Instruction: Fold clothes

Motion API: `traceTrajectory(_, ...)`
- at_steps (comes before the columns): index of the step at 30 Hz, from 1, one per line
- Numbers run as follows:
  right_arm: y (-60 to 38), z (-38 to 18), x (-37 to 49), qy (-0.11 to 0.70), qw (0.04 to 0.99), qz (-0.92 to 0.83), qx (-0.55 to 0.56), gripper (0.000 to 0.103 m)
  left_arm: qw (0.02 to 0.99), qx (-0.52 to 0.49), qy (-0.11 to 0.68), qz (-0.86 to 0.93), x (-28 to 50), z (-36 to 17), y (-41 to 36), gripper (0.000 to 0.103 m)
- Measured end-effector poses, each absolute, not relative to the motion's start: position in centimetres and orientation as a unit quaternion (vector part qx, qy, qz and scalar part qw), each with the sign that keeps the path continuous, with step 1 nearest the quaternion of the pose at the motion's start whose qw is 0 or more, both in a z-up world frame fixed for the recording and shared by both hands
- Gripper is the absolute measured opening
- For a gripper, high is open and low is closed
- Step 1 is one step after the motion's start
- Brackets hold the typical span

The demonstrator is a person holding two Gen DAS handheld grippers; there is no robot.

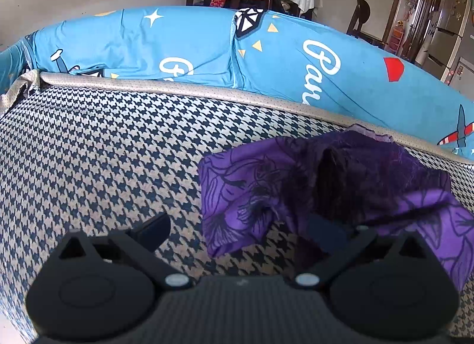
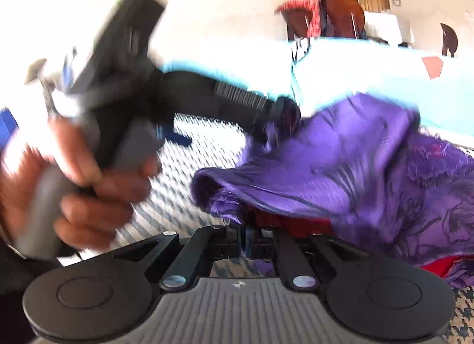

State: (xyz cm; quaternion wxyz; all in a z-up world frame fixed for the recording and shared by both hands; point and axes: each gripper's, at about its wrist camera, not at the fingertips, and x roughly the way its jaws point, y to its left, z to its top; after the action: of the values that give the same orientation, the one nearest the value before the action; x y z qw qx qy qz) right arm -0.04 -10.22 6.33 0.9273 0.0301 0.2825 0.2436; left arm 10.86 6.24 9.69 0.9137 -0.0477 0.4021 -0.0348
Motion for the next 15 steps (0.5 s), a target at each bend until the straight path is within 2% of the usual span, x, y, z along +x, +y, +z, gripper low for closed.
traceTrajectory(5,-11.9,10.6,-2.3,0.231,0.93,0.268,0.098,0.006,0.921,-0.067,0.382,-0.028,8.7,10.8,8.3,0.103)
traceTrajectory(15,-8.4,17.3,-4.0,0.177,0.931,0.303,0.096,0.006,0.93,-0.115,0.348,0.033,4.4,12.1,13.6,0.103)
